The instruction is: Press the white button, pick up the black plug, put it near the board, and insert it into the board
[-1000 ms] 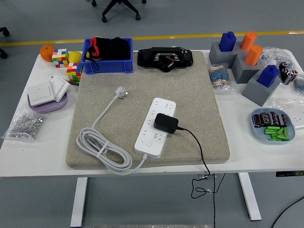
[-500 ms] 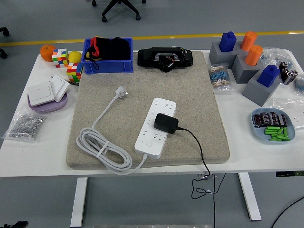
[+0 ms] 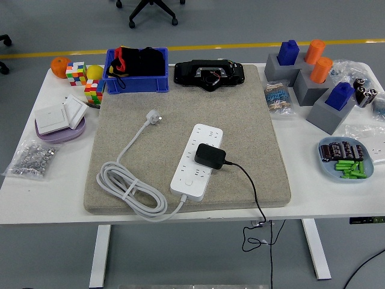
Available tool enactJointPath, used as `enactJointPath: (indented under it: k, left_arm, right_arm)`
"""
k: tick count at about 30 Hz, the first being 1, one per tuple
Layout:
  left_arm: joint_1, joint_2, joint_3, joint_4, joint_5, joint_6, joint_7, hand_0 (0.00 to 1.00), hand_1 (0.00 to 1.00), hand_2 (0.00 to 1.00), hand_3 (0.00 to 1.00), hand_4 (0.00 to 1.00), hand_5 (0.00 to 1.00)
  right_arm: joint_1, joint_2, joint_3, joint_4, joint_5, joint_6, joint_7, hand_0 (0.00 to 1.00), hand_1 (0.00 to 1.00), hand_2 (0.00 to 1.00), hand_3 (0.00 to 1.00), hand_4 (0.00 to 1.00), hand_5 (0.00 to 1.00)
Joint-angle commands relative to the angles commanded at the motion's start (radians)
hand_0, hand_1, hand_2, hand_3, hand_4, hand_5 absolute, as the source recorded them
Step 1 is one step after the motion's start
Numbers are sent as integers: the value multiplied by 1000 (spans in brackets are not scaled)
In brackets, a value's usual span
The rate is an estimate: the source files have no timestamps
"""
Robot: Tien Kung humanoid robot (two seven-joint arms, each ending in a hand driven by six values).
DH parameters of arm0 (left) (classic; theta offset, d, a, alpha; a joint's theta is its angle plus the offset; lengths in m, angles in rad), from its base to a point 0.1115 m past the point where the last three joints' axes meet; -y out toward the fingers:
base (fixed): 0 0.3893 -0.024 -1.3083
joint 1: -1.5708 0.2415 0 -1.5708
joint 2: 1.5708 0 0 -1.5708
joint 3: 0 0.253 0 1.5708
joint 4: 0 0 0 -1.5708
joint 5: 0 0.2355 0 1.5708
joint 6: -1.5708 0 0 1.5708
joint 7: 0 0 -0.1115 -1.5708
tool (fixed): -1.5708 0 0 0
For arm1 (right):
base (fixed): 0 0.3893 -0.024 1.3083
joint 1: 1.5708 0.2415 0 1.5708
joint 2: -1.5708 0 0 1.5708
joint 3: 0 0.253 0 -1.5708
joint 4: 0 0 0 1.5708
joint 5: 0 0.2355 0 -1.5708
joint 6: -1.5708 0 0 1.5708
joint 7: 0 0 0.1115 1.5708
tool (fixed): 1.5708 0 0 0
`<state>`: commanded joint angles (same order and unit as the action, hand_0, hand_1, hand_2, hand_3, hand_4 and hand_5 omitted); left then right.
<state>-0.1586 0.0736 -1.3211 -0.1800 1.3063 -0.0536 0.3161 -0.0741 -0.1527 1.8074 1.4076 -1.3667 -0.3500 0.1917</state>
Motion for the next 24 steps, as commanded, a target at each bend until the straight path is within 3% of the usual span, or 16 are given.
enactJointPath:
  k: [24]
  left_arm:
    - [1, -2, -22, 0, 9, 3, -1, 706, 662, 584, 673, 651, 255]
  right_arm:
    - [-4, 14, 14, -15, -15, 20, -28, 880, 827, 812, 784, 935, 540]
